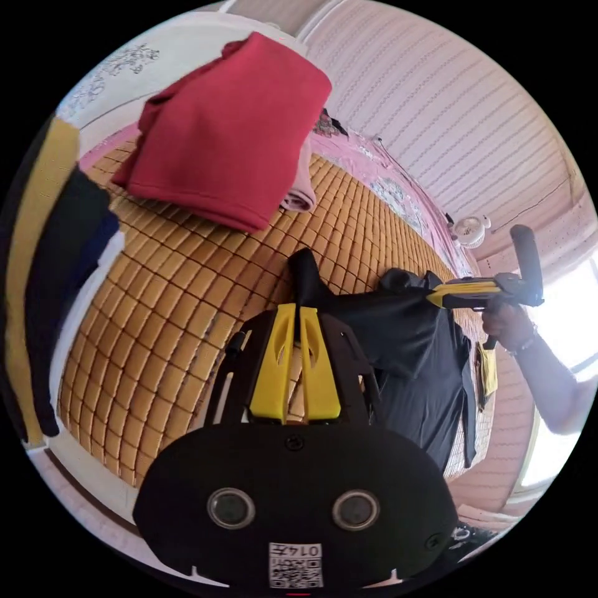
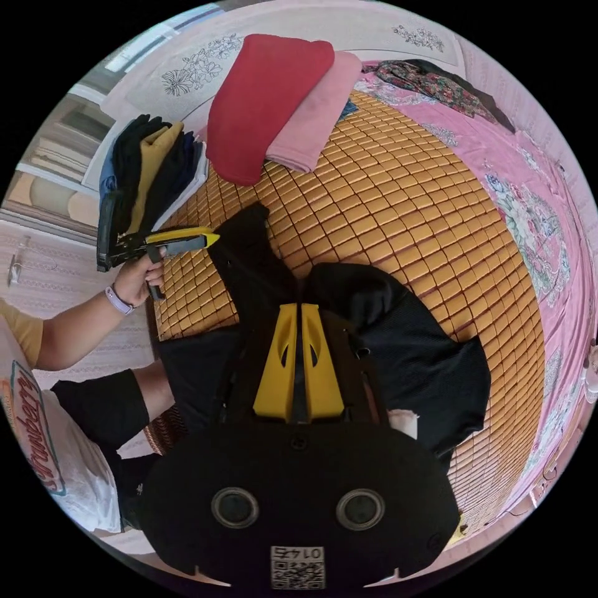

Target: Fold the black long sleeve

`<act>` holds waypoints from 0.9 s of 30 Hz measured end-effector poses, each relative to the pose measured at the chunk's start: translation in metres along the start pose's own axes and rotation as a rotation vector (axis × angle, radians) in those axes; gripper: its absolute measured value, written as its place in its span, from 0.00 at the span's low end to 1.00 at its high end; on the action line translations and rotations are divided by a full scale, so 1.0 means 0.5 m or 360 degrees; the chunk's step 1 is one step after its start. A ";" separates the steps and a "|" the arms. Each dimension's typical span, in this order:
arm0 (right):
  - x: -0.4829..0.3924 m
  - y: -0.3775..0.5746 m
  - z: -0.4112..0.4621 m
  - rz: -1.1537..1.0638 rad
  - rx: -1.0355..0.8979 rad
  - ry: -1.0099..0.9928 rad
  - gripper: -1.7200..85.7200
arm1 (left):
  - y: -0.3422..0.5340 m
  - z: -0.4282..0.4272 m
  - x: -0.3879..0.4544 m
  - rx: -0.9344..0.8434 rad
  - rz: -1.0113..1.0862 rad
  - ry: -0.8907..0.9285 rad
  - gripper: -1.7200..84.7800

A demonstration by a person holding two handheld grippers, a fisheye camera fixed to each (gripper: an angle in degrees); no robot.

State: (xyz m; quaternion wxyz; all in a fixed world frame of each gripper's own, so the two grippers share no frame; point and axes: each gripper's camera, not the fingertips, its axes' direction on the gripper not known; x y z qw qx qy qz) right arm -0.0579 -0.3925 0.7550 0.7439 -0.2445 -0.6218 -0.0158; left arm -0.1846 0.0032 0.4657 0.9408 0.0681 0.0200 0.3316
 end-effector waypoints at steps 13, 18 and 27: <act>-0.104 -0.063 0.036 0.0018 0.0289 -0.0136 0.11 | 0.300 -0.224 -0.216 0.0201 -0.0766 -0.0382 0.10; -0.118 -0.037 0.083 0.0122 0.0121 0.0097 0.11 | 0.302 -0.183 -0.229 0.0148 -0.0843 -0.0294 0.11; -0.148 -0.112 0.152 0.0145 -0.0018 0.0490 0.05 | 0.253 -0.135 -0.217 -0.0085 -0.0703 -0.0349 0.07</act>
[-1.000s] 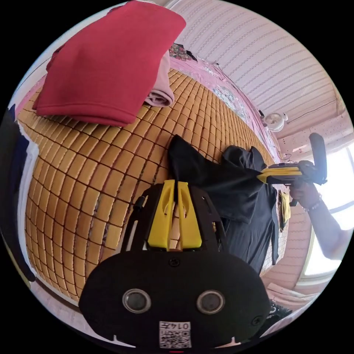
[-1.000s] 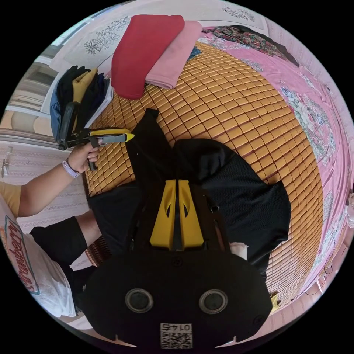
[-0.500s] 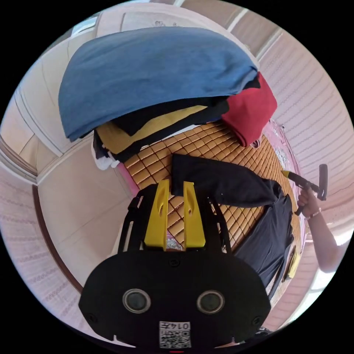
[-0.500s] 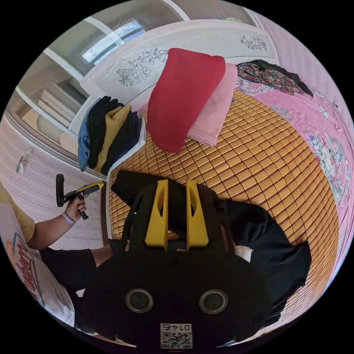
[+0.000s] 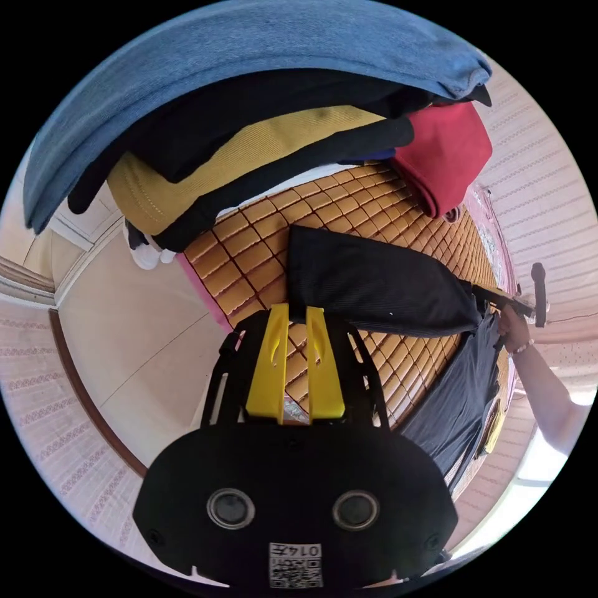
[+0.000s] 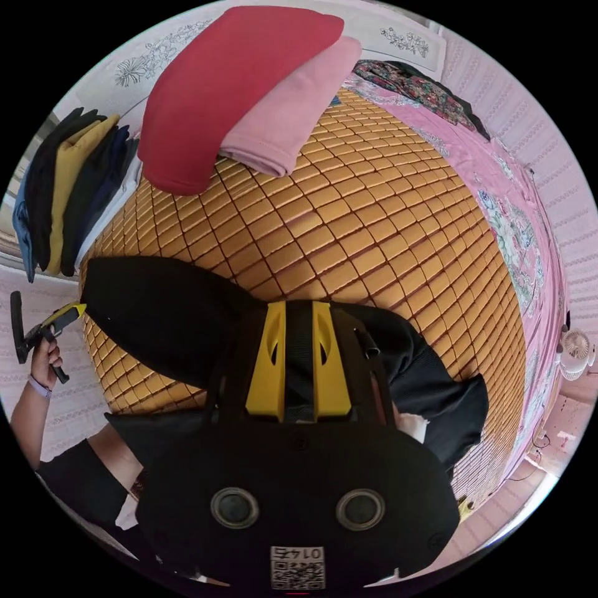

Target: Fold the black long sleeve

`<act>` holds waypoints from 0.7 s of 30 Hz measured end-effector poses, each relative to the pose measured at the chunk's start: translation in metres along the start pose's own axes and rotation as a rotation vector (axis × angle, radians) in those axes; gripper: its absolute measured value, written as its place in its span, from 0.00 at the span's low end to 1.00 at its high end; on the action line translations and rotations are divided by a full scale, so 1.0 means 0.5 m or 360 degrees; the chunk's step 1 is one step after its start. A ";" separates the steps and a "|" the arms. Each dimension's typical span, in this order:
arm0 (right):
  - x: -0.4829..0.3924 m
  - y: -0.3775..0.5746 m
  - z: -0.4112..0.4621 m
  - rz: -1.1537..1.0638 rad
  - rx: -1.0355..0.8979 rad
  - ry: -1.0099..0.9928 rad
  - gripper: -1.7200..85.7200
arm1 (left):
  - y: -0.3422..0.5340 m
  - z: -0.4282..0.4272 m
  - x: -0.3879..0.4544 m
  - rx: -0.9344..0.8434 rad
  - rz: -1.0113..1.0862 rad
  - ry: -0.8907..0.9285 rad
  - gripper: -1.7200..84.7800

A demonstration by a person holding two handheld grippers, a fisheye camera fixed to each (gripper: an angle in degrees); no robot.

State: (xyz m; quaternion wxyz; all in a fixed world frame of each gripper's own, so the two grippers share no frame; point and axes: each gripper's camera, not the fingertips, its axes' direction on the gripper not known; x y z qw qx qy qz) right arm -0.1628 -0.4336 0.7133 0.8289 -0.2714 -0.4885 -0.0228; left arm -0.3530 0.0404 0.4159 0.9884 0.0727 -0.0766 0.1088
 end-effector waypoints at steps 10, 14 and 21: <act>0.011 -0.033 -0.038 0.0050 0.0049 -0.0065 0.02 | -0.016 -0.046 0.039 0.0142 0.0184 -0.0036 0.01; 0.010 -0.034 -0.028 0.0093 0.0050 -0.0057 0.03 | -0.027 0.006 0.030 0.0040 0.0137 -0.0024 0.03; 0.016 0.125 -0.186 0.0198 0.0366 0.0119 0.07 | -0.031 -0.051 0.031 0.0109 0.0105 0.0040 0.07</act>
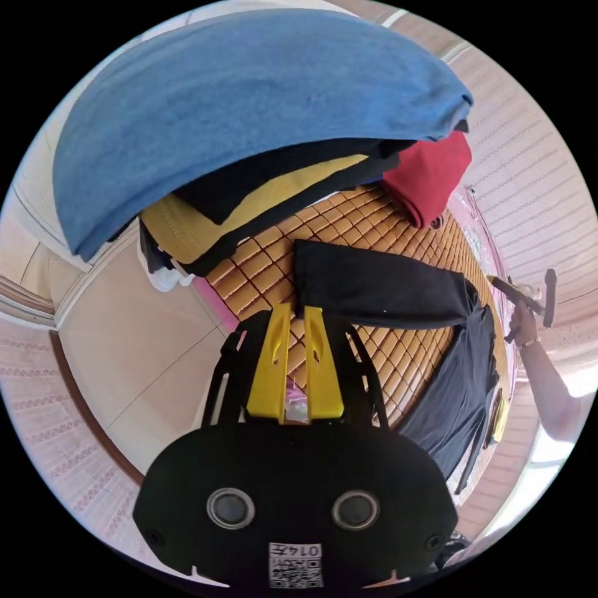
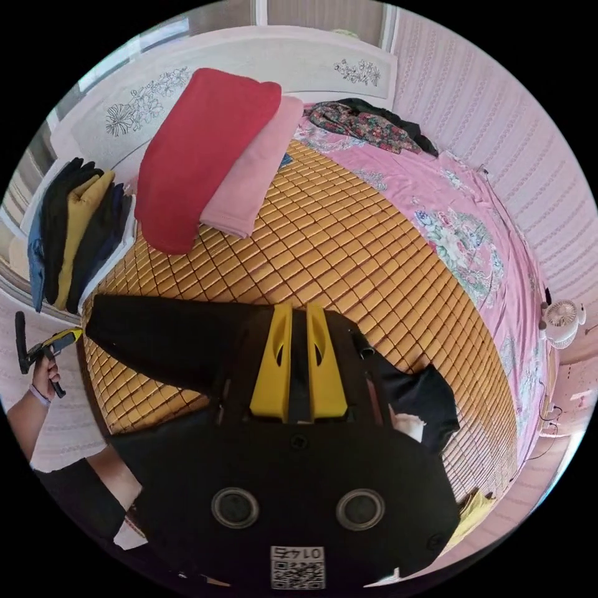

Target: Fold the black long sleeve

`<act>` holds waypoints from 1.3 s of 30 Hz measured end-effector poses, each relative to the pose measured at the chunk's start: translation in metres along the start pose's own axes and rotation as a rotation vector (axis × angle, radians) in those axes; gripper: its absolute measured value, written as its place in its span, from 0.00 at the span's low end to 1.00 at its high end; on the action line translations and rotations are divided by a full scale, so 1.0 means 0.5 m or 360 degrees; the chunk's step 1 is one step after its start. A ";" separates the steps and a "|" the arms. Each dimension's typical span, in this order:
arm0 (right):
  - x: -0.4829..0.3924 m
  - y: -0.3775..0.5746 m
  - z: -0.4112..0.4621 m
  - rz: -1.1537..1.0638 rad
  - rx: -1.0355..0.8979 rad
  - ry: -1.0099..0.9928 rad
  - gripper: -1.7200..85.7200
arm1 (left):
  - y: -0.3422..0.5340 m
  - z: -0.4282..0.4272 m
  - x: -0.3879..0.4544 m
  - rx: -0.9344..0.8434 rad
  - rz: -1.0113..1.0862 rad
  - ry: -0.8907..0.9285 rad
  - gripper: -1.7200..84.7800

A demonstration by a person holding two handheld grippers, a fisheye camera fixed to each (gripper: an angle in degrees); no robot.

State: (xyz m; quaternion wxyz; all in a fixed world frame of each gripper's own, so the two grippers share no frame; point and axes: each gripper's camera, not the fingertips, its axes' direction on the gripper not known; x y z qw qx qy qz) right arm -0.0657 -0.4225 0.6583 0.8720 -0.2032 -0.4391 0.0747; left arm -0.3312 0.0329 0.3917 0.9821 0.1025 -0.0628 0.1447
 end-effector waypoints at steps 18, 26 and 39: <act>-0.115 0.814 -0.163 0.0453 -0.0900 0.0189 0.04 | 0.199 0.118 0.515 -0.0790 0.1581 0.0214 0.06; -0.101 0.895 -0.201 0.0492 -0.0780 0.0062 0.02 | 0.239 0.134 0.532 -0.0741 0.1780 0.0063 0.01; -0.086 1.059 -0.290 0.0851 -0.0318 -0.0011 0.02 | 0.276 0.124 0.470 -0.0498 0.1772 0.0263 0.03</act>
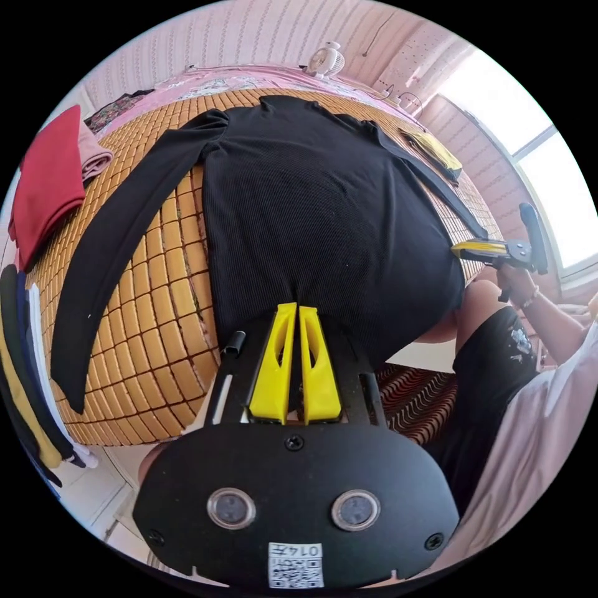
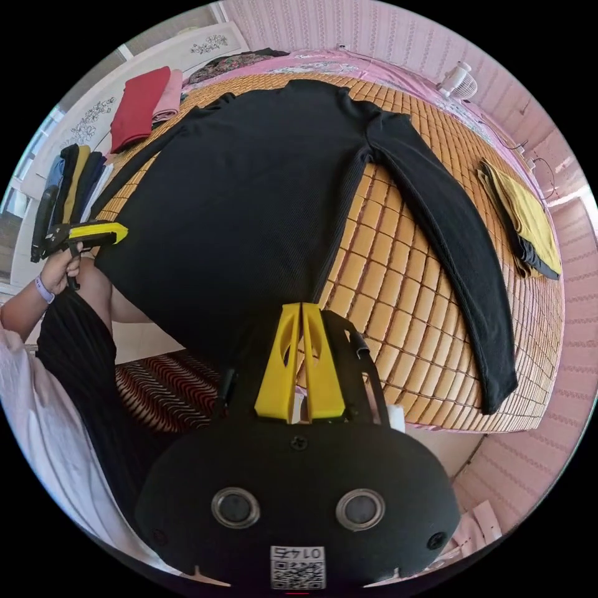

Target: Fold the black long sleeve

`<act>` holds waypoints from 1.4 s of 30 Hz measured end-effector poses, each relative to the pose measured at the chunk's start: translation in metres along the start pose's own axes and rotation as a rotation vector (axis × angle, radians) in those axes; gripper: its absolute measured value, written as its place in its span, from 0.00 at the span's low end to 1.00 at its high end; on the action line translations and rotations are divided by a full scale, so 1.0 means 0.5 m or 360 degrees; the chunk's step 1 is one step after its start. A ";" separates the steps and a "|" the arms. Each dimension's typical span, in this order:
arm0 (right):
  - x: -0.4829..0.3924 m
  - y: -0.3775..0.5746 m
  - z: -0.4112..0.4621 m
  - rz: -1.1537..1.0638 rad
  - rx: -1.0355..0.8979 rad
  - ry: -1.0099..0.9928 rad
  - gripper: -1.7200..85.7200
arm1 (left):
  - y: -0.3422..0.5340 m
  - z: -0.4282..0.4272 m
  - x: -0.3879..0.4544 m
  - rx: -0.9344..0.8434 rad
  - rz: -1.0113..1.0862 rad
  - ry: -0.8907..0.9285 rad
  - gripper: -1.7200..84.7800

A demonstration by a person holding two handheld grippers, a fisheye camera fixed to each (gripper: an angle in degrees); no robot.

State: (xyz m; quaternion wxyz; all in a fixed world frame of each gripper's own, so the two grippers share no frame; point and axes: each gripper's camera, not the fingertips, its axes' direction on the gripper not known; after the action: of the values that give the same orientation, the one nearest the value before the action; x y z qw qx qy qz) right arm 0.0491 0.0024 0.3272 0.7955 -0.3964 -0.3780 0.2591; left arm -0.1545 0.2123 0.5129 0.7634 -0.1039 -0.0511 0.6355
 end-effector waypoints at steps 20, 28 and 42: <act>0.014 0.153 -0.039 0.0312 -0.0032 -0.0102 0.03 | 0.141 0.009 0.001 0.0031 -0.0378 -0.0106 0.04; -0.011 0.152 -0.010 0.0299 -0.0165 -0.0048 0.03 | 0.181 0.024 0.007 0.0013 -0.0321 -0.0155 0.01; -0.088 0.172 -0.050 0.0185 0.0052 0.0063 0.09 | 0.357 -0.085 -0.072 0.0650 -0.0487 0.0015 0.06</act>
State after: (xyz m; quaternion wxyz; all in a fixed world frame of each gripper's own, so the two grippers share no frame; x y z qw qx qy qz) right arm 0.0340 0.0079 0.2288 0.7927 -0.4098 -0.3343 0.3032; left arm -0.3236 0.2035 0.4335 0.8561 0.0586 0.0667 0.5092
